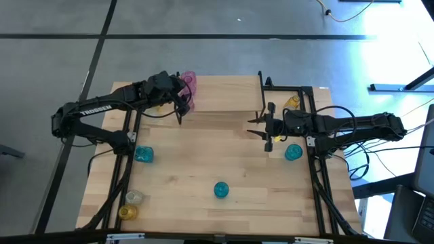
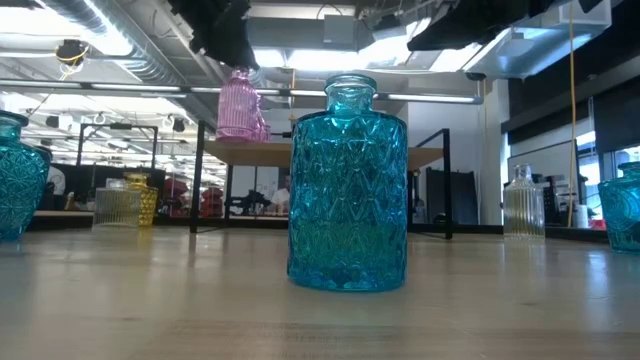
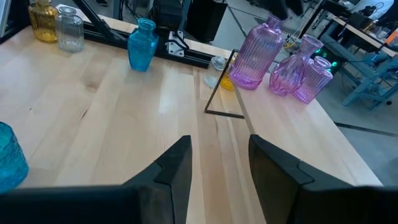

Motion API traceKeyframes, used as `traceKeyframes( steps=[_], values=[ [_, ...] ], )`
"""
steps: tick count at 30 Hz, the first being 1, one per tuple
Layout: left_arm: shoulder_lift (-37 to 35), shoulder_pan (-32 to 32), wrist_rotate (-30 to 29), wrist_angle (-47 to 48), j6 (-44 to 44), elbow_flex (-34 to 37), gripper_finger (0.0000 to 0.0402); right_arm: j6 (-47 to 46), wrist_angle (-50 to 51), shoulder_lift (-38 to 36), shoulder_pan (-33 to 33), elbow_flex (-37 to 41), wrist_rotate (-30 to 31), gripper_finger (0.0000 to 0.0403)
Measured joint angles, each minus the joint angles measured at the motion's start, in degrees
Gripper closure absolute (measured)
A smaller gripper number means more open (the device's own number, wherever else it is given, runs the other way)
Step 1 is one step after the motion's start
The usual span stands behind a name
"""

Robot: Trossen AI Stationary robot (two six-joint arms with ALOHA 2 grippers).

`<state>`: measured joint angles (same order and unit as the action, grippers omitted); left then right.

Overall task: Sort vases onto shelf
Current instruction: Put the violet flower vase on the shelf aligned with the other violet flower vase

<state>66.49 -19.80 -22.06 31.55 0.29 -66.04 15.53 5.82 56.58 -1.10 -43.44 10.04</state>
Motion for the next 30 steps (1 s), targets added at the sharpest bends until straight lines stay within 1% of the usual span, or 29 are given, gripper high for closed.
traceKeyframes(
  steps=[5,8,11,17,20,23,27,30],
  values=[
    [-0.26,1.84,0.12,-0.04,-0.87,-2.54,0.0203,0.02,0.01,0.0,0.0,0.0,0.02,0.0259],
    [-0.32,4.19,2.02,0.47,-0.8,-2.76,0.0203,0.02,0.02,0.0,0.02,0.0,0.02,0.0259],
    [-0.32,7.42,3.63,3.09,0.24,-2.76,0.0203,0.02,0.28,0.0,0.0,0.0,0.02,0.0259],
    [-0.08,14.29,3.8,9.93,4.54,-2.69,0.0203,0.02,0.28,0.0,0.0,0.0,0.02,0.0259],
    [-0.13,16.68,3.25,9.82,6.23,-0.31,0.0203,0.02,0.28,0.0,0.01,0.0,0.02,0.0259],
    [-0.06,17.49,2.29,8.9,6.97,3.29,0.0203,0.02,0.26,0.0,0.0,0.0,0.02,0.0259],
    [-0.06,17.08,-2.58,5.97,6.83,7.93,0.0203,0.02,0.24,0.0,0.02,0.0,0.01,0.0259],
    [-0.06,15.78,-3.79,3.54,5.52,10.16,0.0203,0.02,0.24,0.0,0.02,0.0,0.02,0.0259]
  ],
)
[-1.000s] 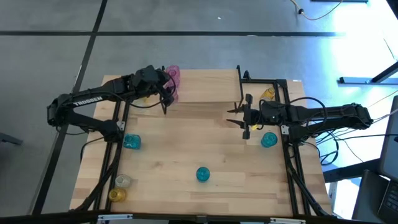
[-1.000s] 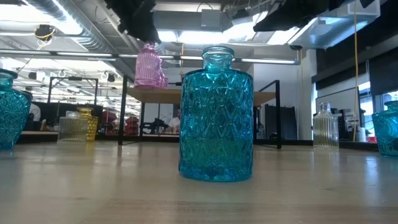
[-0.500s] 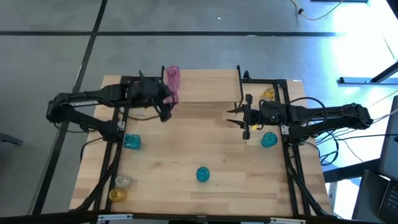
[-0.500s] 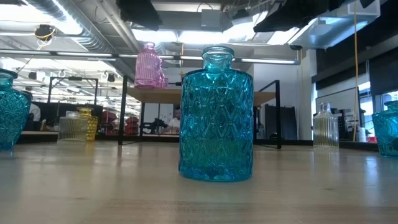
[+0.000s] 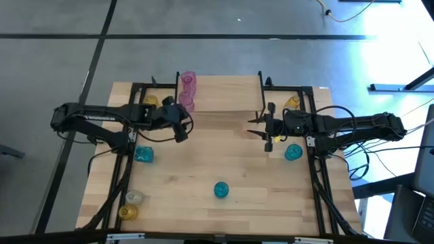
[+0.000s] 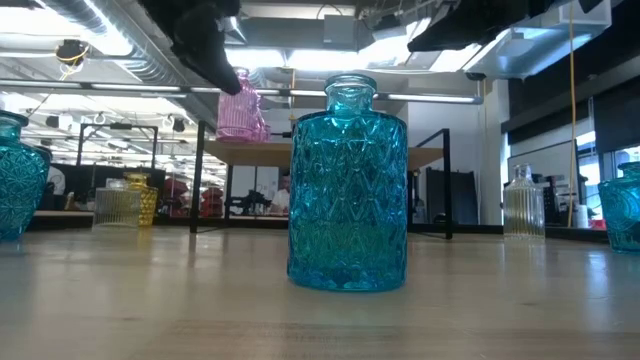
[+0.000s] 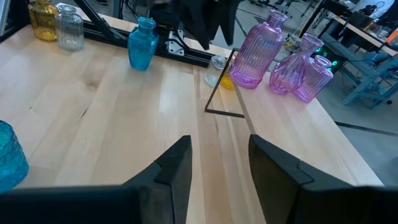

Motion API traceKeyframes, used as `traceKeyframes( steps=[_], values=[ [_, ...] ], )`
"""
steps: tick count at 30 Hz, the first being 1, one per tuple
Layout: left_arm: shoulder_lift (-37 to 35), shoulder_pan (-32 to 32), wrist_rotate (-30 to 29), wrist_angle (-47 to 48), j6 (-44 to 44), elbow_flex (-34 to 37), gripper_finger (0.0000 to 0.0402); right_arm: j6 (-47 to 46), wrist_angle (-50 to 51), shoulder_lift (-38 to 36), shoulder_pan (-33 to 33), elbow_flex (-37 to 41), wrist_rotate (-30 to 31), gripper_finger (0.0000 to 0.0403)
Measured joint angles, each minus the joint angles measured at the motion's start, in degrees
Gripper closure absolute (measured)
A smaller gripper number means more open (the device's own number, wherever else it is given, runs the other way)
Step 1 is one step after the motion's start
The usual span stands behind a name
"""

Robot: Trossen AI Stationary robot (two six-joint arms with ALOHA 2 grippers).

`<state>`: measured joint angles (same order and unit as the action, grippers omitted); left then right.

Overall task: Sort vases onto shelf
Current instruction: Put the violet flower vase on the shelf aligned with the other violet flower vase

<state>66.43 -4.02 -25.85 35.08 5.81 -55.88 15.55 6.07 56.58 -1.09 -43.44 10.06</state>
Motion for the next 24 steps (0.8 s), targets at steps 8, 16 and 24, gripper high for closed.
traceKeyframes(
  steps=[8,16,24],
  values=[
    [0.0,-3.98,-0.22,-1.93,-1.47,1.14,0.0203,0.0,-0.2,0.0,0.0,0.0,-0.02,0.0259],
    [0.0,-6.95,-0.36,-1.95,-1.49,1.14,0.0203,-0.02,-0.2,0.0,-0.02,0.0,-0.02,0.0259],
    [0.0,-7.2,0.65,-2.45,-1.49,1.16,0.0203,-0.02,-0.19,0.0,-0.01,0.0,-0.02,0.0259]
  ],
)
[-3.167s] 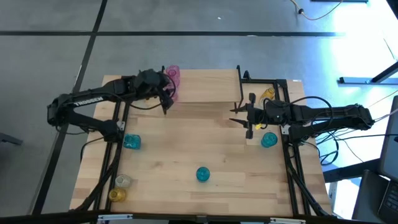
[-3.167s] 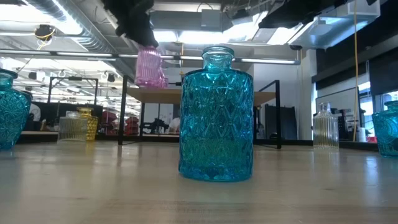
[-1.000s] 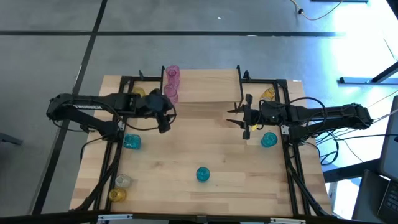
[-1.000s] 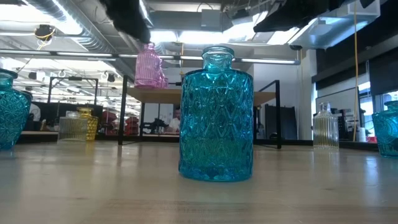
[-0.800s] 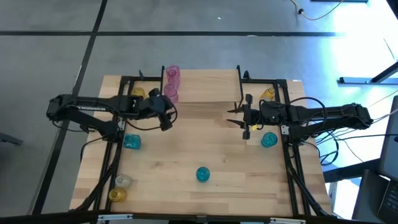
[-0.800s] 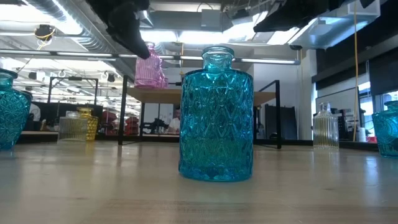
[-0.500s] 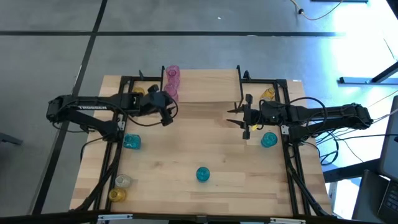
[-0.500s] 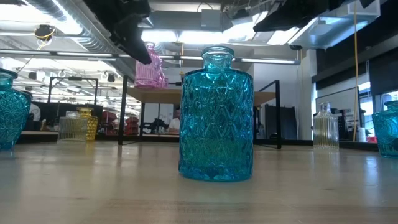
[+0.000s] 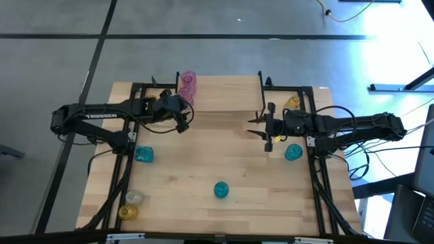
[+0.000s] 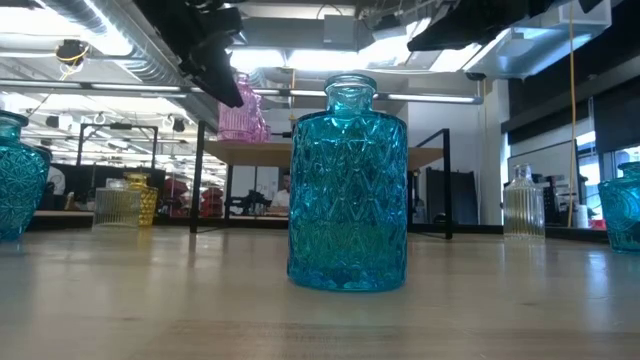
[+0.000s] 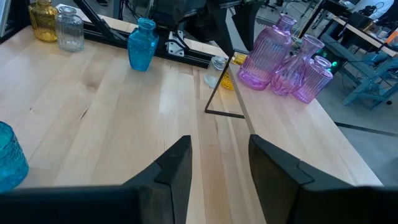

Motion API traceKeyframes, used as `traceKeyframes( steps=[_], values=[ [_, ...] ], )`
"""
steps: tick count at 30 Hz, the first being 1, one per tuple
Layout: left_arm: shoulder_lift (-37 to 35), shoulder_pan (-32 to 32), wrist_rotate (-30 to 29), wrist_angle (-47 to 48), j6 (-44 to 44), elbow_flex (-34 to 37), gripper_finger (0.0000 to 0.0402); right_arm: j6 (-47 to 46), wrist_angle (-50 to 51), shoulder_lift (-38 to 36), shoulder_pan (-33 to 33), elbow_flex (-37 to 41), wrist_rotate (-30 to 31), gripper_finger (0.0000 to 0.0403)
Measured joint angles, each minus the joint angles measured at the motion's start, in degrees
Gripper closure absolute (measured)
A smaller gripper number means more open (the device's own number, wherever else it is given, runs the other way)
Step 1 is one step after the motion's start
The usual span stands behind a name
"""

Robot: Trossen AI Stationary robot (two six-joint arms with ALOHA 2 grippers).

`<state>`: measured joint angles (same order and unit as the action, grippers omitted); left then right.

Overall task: Sort vases onto shelf
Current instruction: Put the violet flower vase on the shelf aligned with the other violet flower vase, then put the top left blue flower vase on the shelf

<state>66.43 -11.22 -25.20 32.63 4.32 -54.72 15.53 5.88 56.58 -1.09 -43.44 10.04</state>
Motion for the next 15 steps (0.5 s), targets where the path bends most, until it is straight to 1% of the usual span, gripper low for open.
traceKeyframes(
  steps=[3,6,11,15],
  values=[
    [-0.15,1.46,0.67,0.38,0.19,-0.47,0.0203,0.0,0.01,0.0,0.01,0.0,0.0,0.0259],
    [-0.21,3.5,0.7,2.73,1.76,-3.17,0.0203,0.0,0.01,0.0,-0.01,0.0,0.0,0.0259],
    [-0.57,7.3,0.66,12.57,6.7,-9.01,0.0203,0.0,0.03,0.0,0.01,0.0,0.0,0.0259],
    [-1.36,10.06,0.67,18.96,11.72,-10.8,0.0203,0.0,0.14,0.0,0.0,0.0,0.0,0.0259]
  ],
)
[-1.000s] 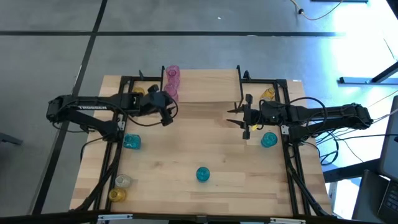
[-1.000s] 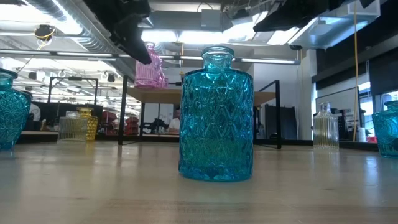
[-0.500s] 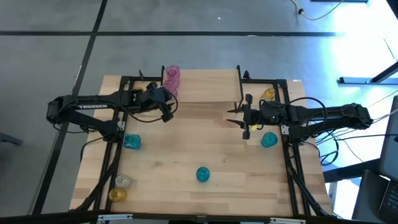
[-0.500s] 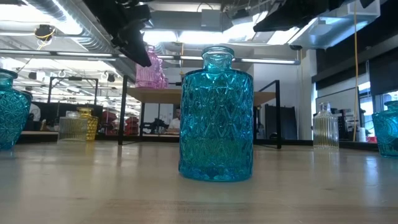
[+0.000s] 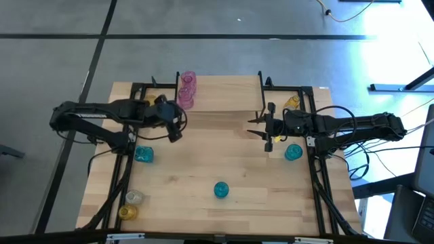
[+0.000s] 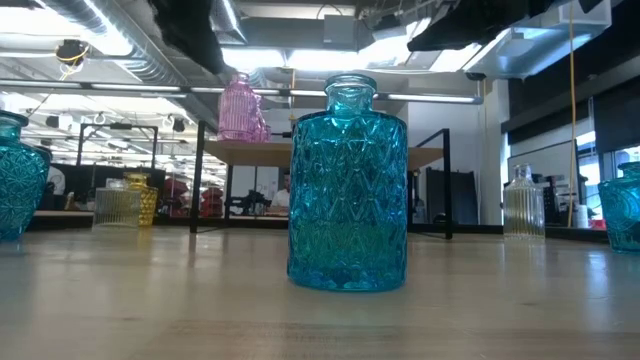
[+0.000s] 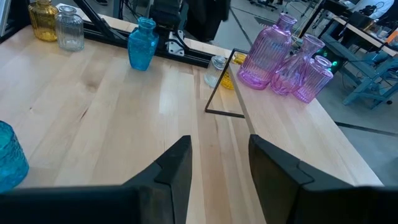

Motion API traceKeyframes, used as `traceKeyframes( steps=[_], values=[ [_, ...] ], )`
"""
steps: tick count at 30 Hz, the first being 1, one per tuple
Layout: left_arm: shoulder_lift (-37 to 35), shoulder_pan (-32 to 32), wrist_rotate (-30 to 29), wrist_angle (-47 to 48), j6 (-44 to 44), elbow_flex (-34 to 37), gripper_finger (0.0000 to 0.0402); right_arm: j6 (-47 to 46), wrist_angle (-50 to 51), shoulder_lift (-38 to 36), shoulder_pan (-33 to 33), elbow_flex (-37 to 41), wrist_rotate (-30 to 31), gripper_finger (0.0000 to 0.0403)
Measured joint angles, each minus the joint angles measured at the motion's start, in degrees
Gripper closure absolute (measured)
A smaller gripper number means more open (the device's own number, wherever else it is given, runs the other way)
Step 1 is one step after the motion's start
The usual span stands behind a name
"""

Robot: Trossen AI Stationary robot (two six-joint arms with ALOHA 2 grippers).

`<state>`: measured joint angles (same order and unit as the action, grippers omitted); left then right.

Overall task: Sort vases onto shelf
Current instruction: Put the top left blue flower vase on the shelf

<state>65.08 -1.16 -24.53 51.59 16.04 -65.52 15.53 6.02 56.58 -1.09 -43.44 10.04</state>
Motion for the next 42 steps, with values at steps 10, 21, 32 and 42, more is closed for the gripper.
traceKeyframes(
  steps=[10,21,32,42],
  values=[
    [-0.74,4.13,4.75,14.8,14.76,-0.17,0.0203,-0.02,0.04,0.0,0.01,0.0,-0.11,0.0259],
    [-0.72,11.09,22.8,23.82,36.17,-0.17,0.0203,-0.02,0.04,0.0,-0.01,0.0,-0.15,0.0259],
    [-0.72,22.73,19.99,33.84,55.56,-0.14,0.0203,-0.35,0.04,0.0,0.0,0.0,-0.17,0.0259],
    [-0.7,25.37,21.74,33.86,57.51,5.26,0.0203,-0.43,0.04,0.0,0.01,0.0,-0.22,0.0259]
  ],
)
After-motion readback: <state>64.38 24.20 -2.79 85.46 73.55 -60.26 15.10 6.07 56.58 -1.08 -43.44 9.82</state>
